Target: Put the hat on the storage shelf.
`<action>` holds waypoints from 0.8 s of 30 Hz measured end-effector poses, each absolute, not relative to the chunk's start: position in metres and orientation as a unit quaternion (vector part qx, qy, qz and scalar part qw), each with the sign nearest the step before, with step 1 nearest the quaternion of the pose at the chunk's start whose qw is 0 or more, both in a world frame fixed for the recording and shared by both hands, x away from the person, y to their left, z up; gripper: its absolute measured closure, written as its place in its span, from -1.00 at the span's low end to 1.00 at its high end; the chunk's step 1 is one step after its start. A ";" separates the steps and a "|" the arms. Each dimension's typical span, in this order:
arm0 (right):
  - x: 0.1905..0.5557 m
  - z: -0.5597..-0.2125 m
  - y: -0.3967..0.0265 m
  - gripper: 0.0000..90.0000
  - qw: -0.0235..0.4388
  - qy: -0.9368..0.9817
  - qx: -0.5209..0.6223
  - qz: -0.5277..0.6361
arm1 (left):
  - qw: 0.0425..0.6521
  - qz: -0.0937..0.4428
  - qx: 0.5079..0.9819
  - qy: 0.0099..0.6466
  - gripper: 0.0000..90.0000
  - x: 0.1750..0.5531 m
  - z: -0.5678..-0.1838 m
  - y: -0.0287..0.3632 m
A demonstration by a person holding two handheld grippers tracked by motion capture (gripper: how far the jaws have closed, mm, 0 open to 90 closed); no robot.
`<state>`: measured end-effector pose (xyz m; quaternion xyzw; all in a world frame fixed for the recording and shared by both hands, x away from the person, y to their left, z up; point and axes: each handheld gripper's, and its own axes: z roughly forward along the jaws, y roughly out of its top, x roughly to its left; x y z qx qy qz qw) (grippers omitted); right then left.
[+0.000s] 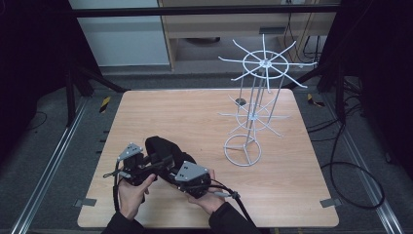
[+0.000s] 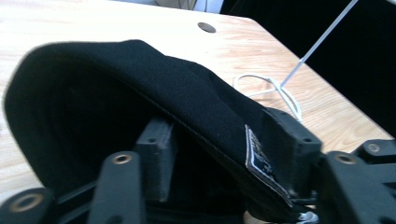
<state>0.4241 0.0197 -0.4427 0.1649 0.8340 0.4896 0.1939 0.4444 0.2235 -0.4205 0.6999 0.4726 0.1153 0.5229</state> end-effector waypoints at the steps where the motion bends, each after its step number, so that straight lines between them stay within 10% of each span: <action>1: 0.424 -0.443 0.019 0.74 0.193 0.834 0.167 0.490 | 0.523 0.113 0.700 0.472 0.11 0.444 -0.421 0.223; 24: 0.426 -0.419 -0.053 0.12 0.201 0.794 0.245 0.518 | 0.558 0.106 0.691 0.447 0.67 0.431 -0.407 0.231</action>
